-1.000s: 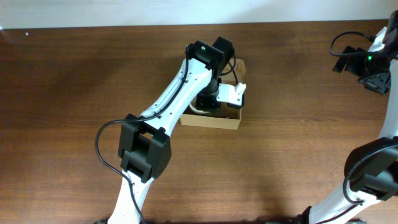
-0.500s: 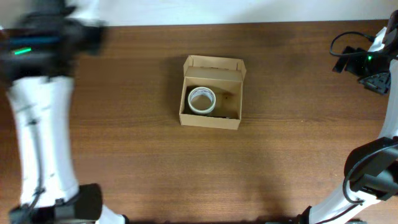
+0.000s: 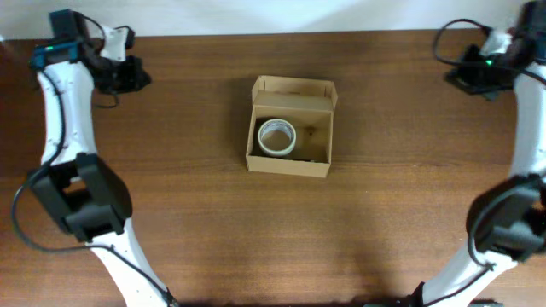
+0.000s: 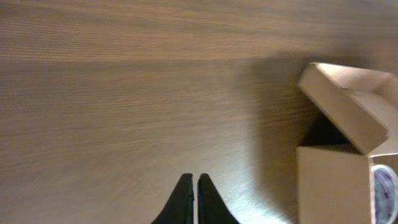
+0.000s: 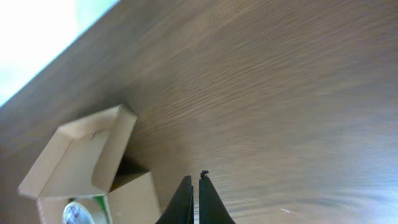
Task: Pack container
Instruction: 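Withdraw the left gripper from the box to the left, then reach both grippers to the raised box lid flaps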
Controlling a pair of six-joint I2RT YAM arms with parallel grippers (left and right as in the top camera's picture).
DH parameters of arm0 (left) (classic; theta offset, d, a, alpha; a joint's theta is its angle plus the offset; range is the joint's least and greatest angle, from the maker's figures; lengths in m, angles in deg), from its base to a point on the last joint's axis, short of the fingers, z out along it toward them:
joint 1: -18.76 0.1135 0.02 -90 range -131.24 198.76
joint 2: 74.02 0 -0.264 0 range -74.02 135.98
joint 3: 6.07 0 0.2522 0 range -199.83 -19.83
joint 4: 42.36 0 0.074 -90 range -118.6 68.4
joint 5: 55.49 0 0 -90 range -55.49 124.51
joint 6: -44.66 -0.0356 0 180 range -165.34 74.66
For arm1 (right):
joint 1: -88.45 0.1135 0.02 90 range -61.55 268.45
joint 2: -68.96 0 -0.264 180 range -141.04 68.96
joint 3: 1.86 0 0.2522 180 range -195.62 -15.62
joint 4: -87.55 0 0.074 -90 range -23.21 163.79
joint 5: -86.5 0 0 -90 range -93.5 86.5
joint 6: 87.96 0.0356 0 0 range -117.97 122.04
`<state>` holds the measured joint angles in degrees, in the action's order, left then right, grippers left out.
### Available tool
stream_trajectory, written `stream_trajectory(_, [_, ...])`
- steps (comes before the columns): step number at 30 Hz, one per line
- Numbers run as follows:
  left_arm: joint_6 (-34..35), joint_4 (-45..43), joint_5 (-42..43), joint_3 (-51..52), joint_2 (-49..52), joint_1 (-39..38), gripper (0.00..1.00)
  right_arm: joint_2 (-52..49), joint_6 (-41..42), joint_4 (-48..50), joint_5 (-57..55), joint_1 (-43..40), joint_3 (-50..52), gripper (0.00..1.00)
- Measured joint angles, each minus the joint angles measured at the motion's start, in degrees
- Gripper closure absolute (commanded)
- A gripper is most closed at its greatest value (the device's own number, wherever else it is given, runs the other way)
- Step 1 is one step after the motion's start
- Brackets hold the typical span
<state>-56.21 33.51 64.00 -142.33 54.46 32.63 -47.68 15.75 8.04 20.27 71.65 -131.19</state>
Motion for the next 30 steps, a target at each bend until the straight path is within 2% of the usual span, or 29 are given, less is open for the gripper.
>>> stream_trajectory(7, [0.3, -3.9, 9.7, 0.0, 7.8, -6.1, 0.98, -14.1, 0.0, 3.5, 13.6, 6.5, 0.9, 0.96])
stream_trajectory(13, [0.3, -6.0, 15.4, 0.0, 14.5, -11.0, 0.98, -21.4, 0.1, 4.1, 22.7, 8.9, 0.9, 0.96])
stream_trajectory(21, [0.9, -6.3, 22.1, 0.0, 21.8, -13.8, 0.98, -23.4, 0.2, 4.2, 24.8, 11.5, 1.0, 0.96])
stream_trajectory(30, [1.6, -9.5, 25.7, 0.0, 22.1, -18.3, 0.98, -25.2, 0.3, 6.3, 23.7, 17.1, 1.0, 0.96])
